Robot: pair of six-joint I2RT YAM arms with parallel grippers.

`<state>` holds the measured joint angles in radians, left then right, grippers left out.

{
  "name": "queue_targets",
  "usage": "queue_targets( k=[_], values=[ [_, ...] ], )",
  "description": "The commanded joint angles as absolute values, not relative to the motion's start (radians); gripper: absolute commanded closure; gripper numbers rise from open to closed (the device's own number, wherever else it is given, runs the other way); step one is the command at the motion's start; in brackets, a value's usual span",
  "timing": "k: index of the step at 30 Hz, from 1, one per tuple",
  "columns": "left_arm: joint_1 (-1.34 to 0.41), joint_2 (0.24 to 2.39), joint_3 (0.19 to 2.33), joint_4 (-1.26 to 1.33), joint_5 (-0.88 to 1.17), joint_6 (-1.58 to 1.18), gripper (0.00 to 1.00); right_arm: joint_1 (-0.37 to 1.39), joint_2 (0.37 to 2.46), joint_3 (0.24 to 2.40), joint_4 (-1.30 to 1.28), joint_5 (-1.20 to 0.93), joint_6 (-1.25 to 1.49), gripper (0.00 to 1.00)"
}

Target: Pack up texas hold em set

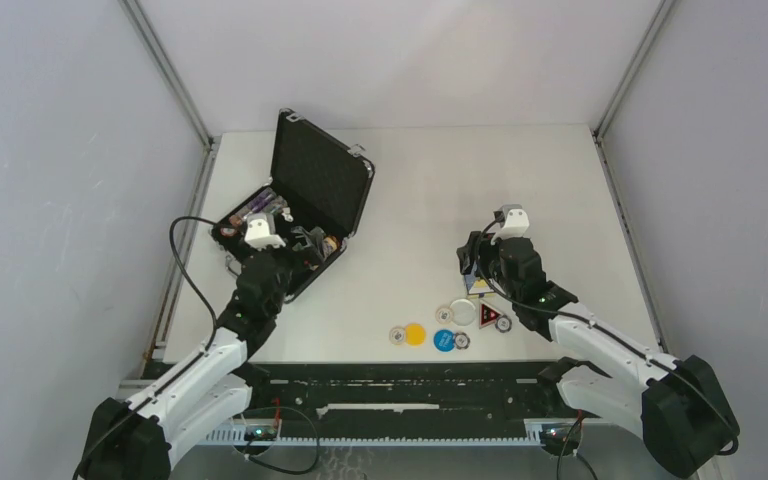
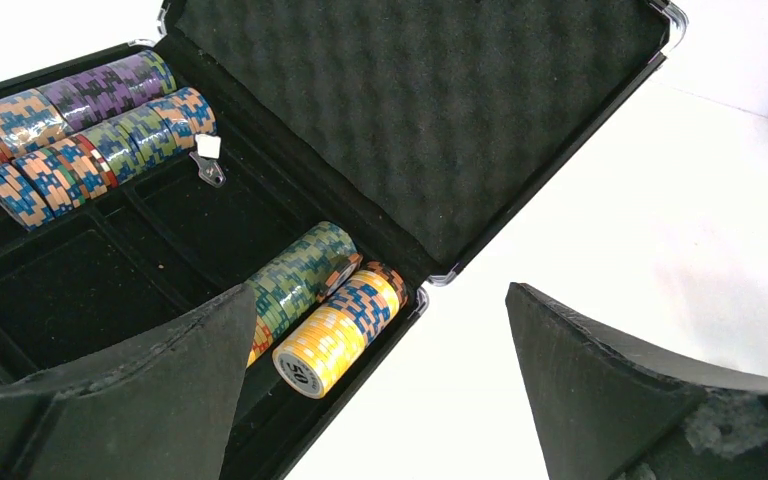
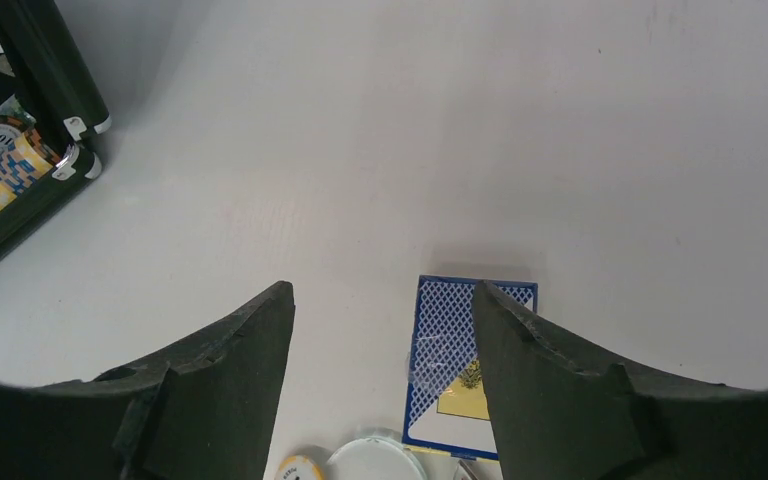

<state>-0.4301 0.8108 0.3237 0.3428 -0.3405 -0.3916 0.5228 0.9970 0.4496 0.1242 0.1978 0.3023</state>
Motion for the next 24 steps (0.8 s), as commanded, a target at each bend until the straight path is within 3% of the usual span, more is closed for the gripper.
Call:
queue_targets(
  k=[1,12,16,19,22,24],
  values=[
    [-0.436,0.789,0.299,0.389,-0.324,-0.384,0.00,0.507,0.997,0.451,0.171,0.182,0.330,0.26],
    [-0.436,0.806,0.322,0.343,-0.363,-0.393,0.00,0.507,1.000,0.451,0.172,0.167,0.333,0.28],
    [-0.435,0.807,0.336,0.280,-0.462,-0.428,0.01,0.555,1.037,0.461,0.202,0.155,0.324,0.29],
    [-0.436,0.779,0.335,0.223,-0.623,-0.504,0.07,0.675,1.120,0.527,0.194,0.245,0.310,0.29],
    [-0.436,0.764,0.349,0.097,-0.792,-0.643,0.24,0.789,1.240,0.656,0.154,0.328,0.333,0.29],
    [-0.436,0.773,0.369,0.037,-0.847,-0.666,0.27,0.828,1.349,0.748,0.138,0.331,0.374,0.30]
  ],
)
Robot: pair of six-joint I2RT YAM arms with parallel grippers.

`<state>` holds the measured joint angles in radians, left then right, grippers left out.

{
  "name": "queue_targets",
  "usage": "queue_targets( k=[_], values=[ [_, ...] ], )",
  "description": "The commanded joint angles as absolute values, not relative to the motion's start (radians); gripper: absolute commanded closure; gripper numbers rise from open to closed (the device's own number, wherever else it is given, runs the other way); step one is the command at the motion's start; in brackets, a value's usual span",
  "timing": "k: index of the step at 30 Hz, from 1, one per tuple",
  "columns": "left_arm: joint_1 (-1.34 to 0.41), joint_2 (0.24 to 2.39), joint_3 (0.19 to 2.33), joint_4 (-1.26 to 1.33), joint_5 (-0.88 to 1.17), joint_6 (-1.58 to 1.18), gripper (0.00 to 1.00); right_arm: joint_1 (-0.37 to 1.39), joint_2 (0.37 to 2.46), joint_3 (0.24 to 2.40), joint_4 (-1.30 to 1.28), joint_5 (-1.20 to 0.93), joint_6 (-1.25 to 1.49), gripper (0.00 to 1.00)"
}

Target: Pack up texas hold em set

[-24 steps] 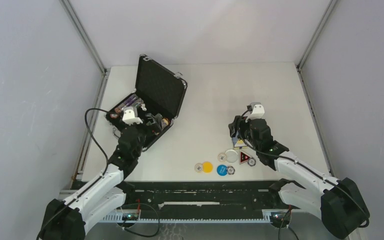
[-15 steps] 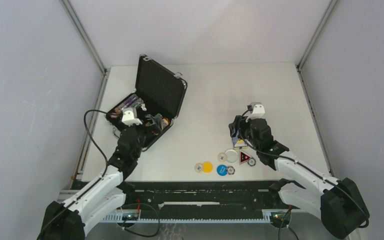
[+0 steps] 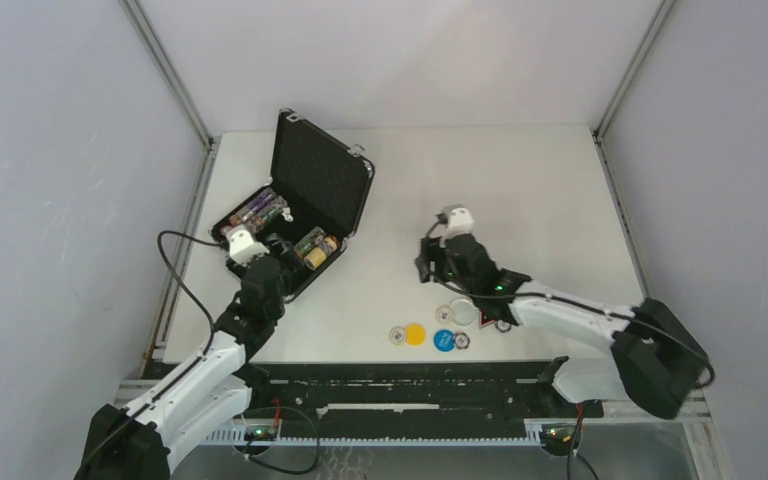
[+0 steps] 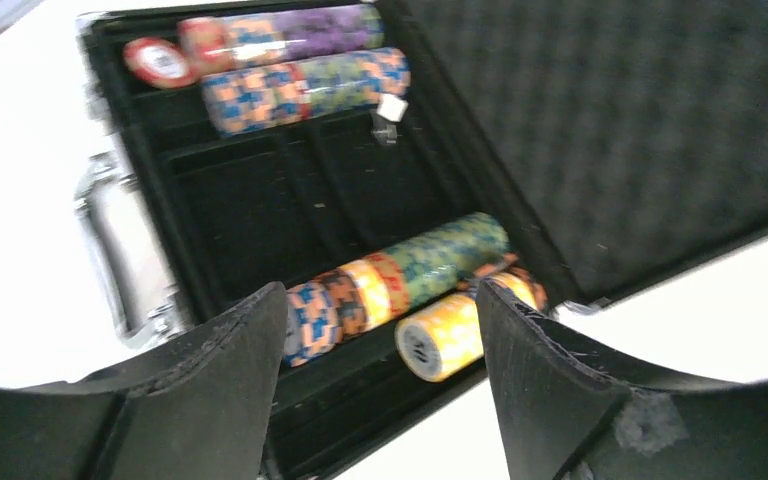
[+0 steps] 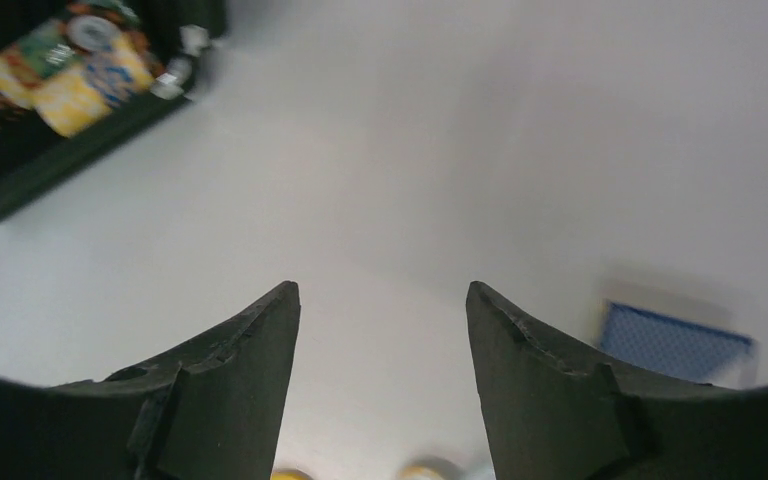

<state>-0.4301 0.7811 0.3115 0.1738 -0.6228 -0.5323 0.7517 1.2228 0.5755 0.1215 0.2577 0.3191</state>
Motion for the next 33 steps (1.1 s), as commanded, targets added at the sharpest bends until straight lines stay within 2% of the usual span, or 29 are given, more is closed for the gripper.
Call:
queue_targets(
  k=[1,3,6,7,10,21,28,31,33],
  values=[
    [-0.435,0.787,0.386,0.001,-0.870,-0.685,0.27,0.844,1.400,0.795,0.131,0.334,0.400,0.33],
    [-0.436,0.810,0.421,-0.081,-0.914,-0.764,0.22,0.875,1.509,0.914,0.115,0.340,0.435,0.37],
    [-0.434,0.833,0.443,-0.139,-0.947,-0.832,0.03,0.927,1.672,1.100,0.035,0.401,0.486,0.38],
    [-0.435,0.838,0.442,-0.138,-0.942,-0.833,0.01,0.941,1.715,1.155,0.014,0.428,0.499,0.38],
    [-0.434,0.849,0.437,-0.099,-0.902,-0.788,0.00,0.957,1.806,1.257,-0.003,0.448,0.518,0.39],
    [-0.434,0.869,0.443,-0.089,-0.888,-0.766,0.00,0.846,1.951,1.349,0.133,0.280,0.471,0.41],
    [-0.433,0.863,0.436,-0.082,-0.909,-0.752,0.00,0.798,2.104,1.559,0.069,0.209,0.419,0.42],
    [-0.434,0.862,0.433,-0.077,-0.916,-0.745,0.00,0.785,2.153,1.619,0.040,0.194,0.420,0.50],
    [-0.434,0.864,0.431,-0.071,-0.917,-0.739,0.00,0.778,2.165,1.630,0.040,0.193,0.419,0.60]
  ],
)
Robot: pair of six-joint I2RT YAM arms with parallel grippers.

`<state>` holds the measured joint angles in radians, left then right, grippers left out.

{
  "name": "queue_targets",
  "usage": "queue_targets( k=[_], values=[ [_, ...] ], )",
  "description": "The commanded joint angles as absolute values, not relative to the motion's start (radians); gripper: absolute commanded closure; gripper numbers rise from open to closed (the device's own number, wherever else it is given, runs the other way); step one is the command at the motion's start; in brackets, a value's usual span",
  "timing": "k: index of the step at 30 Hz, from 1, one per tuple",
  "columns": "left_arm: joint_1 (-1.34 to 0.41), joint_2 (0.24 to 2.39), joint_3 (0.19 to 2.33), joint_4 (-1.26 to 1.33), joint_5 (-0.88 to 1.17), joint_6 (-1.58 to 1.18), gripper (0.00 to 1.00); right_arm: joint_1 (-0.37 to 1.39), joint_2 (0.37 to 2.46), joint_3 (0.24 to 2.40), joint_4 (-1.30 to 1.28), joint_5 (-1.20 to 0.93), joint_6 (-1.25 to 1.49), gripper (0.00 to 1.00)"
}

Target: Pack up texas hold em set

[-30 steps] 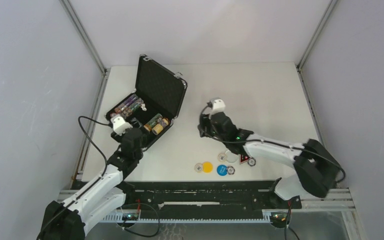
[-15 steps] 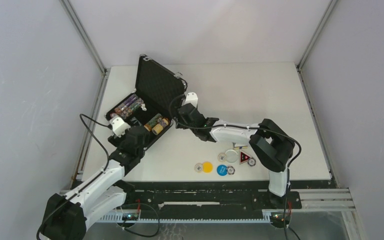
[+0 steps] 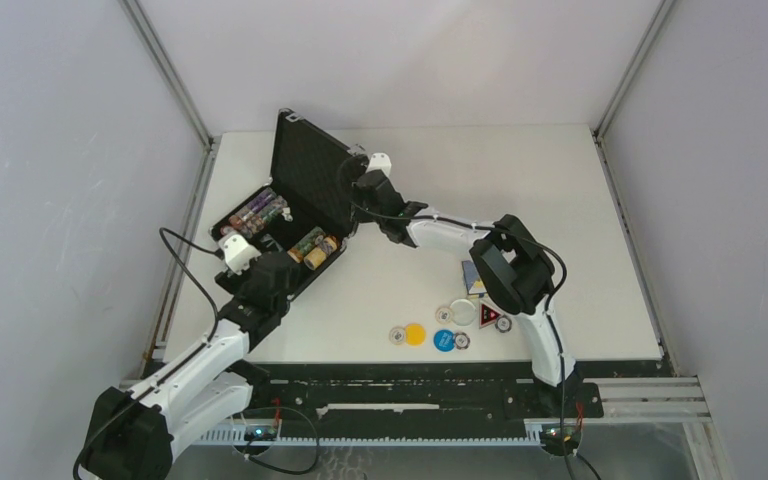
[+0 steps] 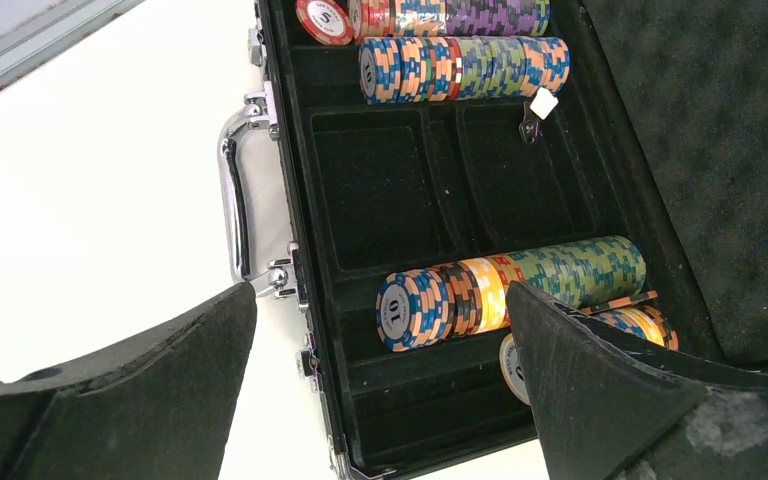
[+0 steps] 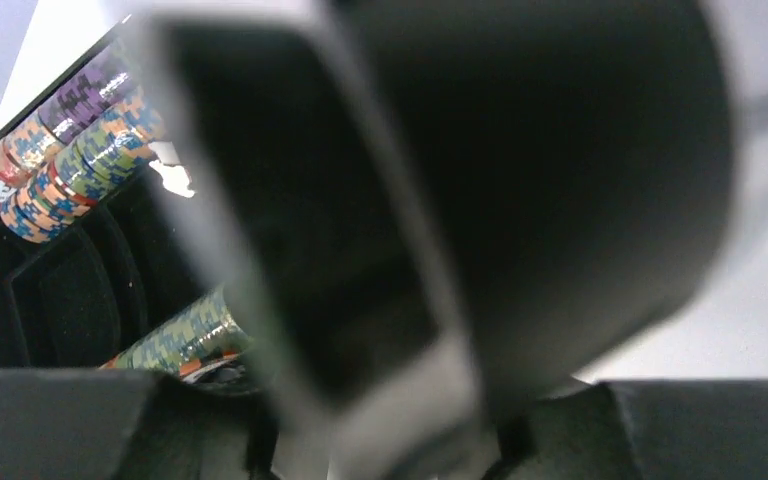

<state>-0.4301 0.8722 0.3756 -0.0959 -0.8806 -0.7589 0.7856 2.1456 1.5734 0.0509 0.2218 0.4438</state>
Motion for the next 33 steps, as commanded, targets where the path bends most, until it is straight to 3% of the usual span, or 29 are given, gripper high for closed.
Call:
queue_targets(
  k=[1,5,28,30,33],
  values=[
    [-0.434,0.864,0.431,-0.069,-0.917,-0.737,0.00,0.774,2.167,1.631,0.040,0.197,0.418,0.69],
    [-0.434,0.873,0.429,-0.059,-0.911,-0.731,0.00,0.753,2.156,1.634,0.023,0.210,0.419,0.99],
    [-0.434,0.966,0.439,0.017,-0.901,-0.652,0.00,0.375,2.040,1.634,-0.048,0.060,0.367,1.00],
    [-0.435,0.967,0.442,0.026,-0.899,-0.644,0.00,0.352,2.049,1.661,-0.057,0.043,0.362,0.89],
    [-0.434,0.971,0.444,0.049,-0.895,-0.635,0.00,0.344,2.049,1.693,-0.069,0.031,0.347,0.55]
  ],
)
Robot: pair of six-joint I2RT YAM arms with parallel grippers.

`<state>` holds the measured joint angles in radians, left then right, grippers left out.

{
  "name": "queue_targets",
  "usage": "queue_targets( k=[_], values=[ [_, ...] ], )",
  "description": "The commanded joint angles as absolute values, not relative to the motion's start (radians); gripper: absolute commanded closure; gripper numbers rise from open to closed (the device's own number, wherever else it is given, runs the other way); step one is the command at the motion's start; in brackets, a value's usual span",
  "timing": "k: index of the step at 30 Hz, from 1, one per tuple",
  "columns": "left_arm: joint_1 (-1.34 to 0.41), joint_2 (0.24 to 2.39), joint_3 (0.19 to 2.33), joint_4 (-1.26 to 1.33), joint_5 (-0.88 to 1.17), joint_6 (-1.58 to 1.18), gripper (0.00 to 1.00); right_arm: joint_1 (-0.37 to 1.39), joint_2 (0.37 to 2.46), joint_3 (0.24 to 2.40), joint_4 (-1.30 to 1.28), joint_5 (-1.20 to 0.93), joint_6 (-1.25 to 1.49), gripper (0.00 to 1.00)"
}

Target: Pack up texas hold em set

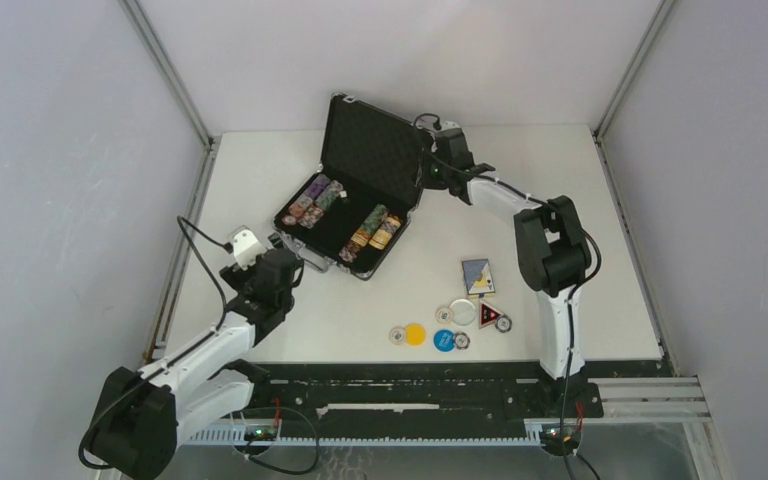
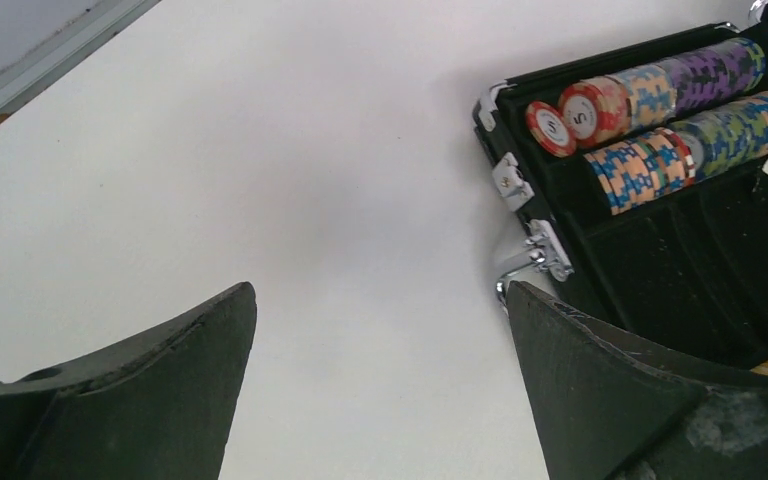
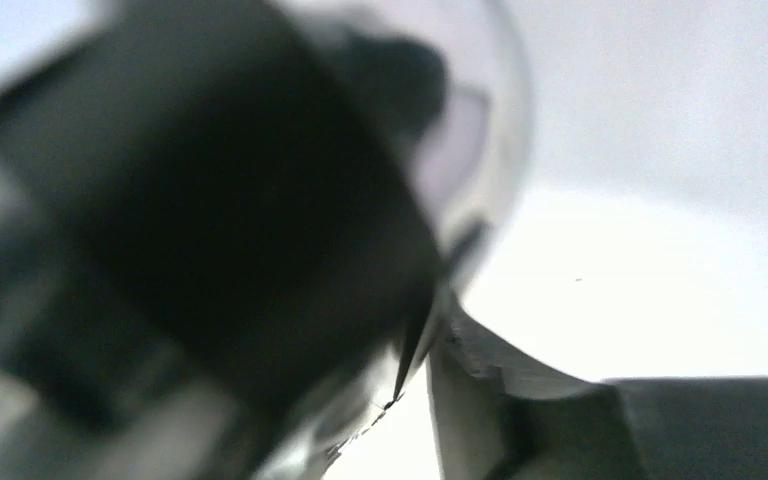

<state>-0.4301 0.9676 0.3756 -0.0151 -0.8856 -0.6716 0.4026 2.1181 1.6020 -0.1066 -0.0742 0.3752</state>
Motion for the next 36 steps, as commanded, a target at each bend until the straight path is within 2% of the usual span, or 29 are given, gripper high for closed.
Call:
queue_targets(
  k=[1,5,7,15,18,21,25,29,36],
  values=[
    [-0.433,0.974,0.447,0.055,-0.893,-0.634,0.00,0.344,2.046,1.695,-0.070,0.022,0.346,0.44],
    [-0.404,1.022,0.516,0.082,-0.827,-0.583,0.00,0.362,2.007,1.675,-0.080,-0.005,0.344,0.23],
    [-0.366,1.056,0.572,0.085,-0.728,-0.545,0.00,0.379,1.987,1.655,-0.092,-0.008,0.343,0.20],
    [-0.200,1.253,0.769,0.255,-0.400,-0.072,0.01,0.445,1.845,1.436,-0.070,-0.018,0.363,0.21],
    [-0.127,1.395,0.912,0.125,-0.182,0.042,0.03,0.477,1.768,1.340,-0.053,-0.007,0.364,0.22],
    [-0.045,1.538,1.082,-0.043,-0.008,0.072,0.09,0.497,1.717,1.260,-0.031,-0.028,0.389,0.23],
    [0.002,1.628,1.146,-0.063,0.019,0.110,0.12,0.525,1.703,1.236,-0.040,-0.070,0.407,0.23],
    [0.017,1.688,1.242,-0.186,0.044,0.195,0.17,0.532,1.697,1.203,-0.059,-0.061,0.393,0.24],
    [0.016,1.733,1.264,-0.285,0.088,0.272,0.18,0.528,1.706,1.204,-0.045,-0.087,0.389,0.25]
  ],
)
